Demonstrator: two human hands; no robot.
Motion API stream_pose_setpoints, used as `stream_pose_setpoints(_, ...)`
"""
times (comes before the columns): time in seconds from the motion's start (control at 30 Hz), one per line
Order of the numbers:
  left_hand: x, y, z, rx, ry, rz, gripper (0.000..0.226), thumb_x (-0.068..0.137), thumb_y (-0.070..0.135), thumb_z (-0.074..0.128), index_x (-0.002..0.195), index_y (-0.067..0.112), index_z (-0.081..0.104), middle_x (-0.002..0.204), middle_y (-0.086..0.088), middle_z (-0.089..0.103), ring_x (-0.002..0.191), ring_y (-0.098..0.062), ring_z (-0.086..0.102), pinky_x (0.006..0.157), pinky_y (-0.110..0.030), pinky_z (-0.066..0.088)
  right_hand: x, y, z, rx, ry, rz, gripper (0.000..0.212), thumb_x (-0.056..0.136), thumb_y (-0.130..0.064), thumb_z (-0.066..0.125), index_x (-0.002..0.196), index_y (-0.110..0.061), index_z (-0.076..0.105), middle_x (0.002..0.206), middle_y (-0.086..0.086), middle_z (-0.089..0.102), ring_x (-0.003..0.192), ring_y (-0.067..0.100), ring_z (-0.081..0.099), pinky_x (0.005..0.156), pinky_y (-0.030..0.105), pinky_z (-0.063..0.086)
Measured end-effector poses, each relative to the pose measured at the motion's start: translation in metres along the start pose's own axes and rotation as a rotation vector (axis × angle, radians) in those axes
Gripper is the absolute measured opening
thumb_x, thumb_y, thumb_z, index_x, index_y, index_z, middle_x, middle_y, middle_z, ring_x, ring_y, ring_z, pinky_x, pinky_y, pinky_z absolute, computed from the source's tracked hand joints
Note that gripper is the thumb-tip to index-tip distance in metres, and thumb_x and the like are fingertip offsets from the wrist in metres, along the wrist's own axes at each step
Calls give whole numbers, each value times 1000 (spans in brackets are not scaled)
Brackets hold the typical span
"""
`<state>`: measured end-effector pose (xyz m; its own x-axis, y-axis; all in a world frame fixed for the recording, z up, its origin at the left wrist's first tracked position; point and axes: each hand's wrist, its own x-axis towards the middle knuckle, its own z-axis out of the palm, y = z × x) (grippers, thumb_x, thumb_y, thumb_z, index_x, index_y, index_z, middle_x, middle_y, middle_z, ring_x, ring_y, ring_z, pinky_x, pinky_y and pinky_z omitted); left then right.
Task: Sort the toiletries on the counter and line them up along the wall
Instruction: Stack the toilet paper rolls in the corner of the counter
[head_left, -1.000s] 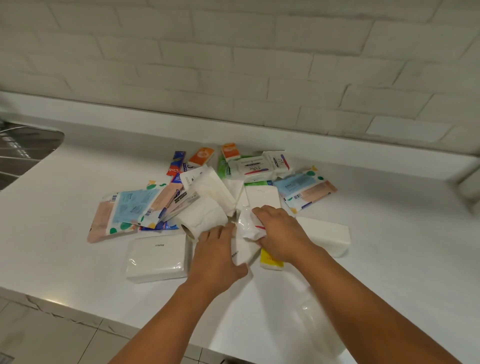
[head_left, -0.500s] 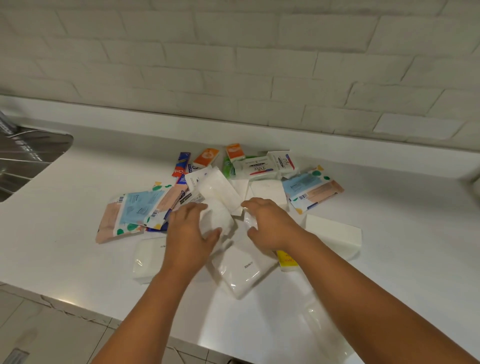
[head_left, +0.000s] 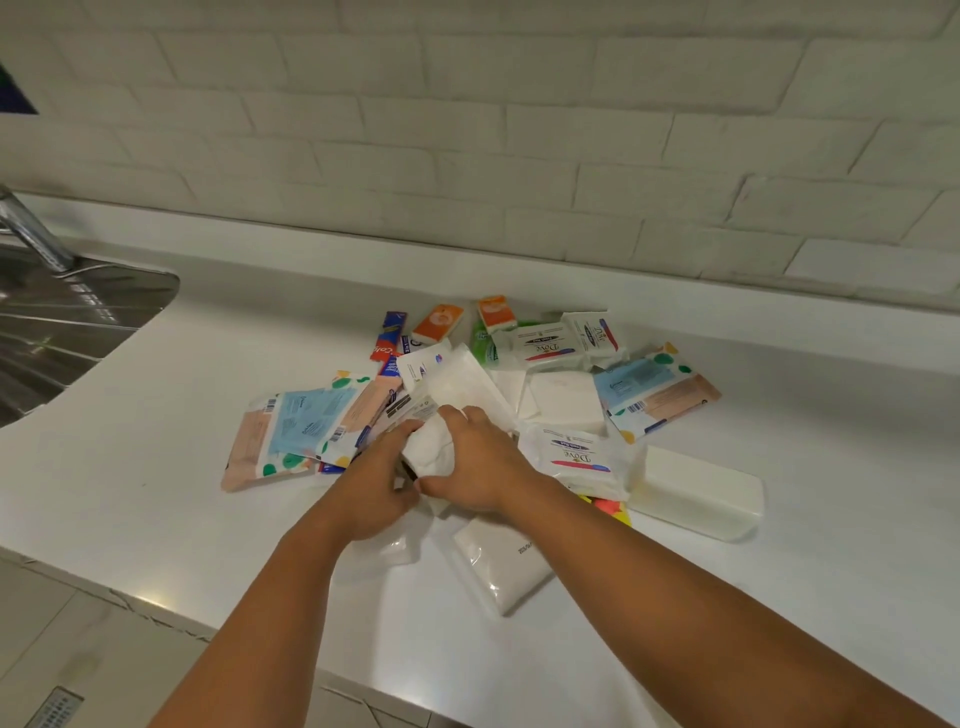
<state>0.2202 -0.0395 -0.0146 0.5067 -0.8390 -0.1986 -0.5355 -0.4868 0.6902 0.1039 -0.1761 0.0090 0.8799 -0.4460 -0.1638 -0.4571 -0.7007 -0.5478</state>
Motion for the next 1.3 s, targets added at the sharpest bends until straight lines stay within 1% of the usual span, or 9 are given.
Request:
stream_pose_setpoints(0.17,4,2,-7,-77,204,-15,55,95,10,59,139,42,47,135,7,57,125,-23,55,105,-44,49,7,-5,-7,107,93,6,98,63,-52,76,146,-25,31,138,3,38,124,26,47,98,45,46)
stream_pose_setpoints(0.33,1,45,-17,-461,359,73,34,95,17,66,124,34,60,113,9,69,104,-17,68,64,-14,55,-3,0,-55,427,192,14,81,68,-37,80,140,-27,44,136,-2,42,117,12,47,96,24,41)
stream_pose_setpoints(0.47,-2,83,-18,-596,188,193,59,75,45,83,129,39,59,127,6,66,118,-16,63,88,-34,56,-26,24,-96,684,229,64,53,76,-32,73,127,-31,57,122,-7,59,105,12,60,88,28,53)
stream_pose_setpoints(0.57,1,112,-2,-445,71,289,96,64,32,94,144,39,42,138,16,54,128,-5,52,102,-32,48,-45,52,-115,807,242,120,42,74,-41,67,115,-36,63,114,-9,63,102,13,61,87,36,55)
stream_pose_setpoints(0.7,10,157,43,-397,35,368,116,62,23,96,151,45,24,144,25,46,134,-2,46,109,-35,44,-76,92,-129,934,287,189,43,72,-48,63,113,-35,64,115,-6,65,109,19,61,94,46,53)
stream_pose_setpoints(0.87,20,206,103,-486,57,340,113,60,18,96,151,31,30,140,19,49,127,4,50,105,-25,49,-134,142,-145,918,321,184,39,86,-45,64,121,-30,62,116,-9,66,109,13,63,96,41,54)
stream_pose_setpoints(1.0,26,250,153,-508,-30,348,99,58,14,96,138,32,41,129,17,58,120,-5,59,100,-34,53,-191,191,-167,841,405,130,29,95,-38,59,124,-34,61,127,-15,62,113,1,58,95,24,49)
stream_pose_setpoints(1.17,32,310,210,-494,-105,328,90,58,15,96,130,28,43,120,25,59,112,0,61,91,-24,55,-253,255,-196,775,380,82,49,86,-34,74,131,-36,55,128,-11,61,122,13,55,104,42,47)
stream_pose_setpoints(1.3,42,368,265,-487,-172,319,88,57,21,98,126,33,46,117,21,62,109,-4,64,83,-24,57,-297,319,-223,797,443,118,63,78,-21,83,132,-31,53,130,-9,61,123,13,56,106,44,45)
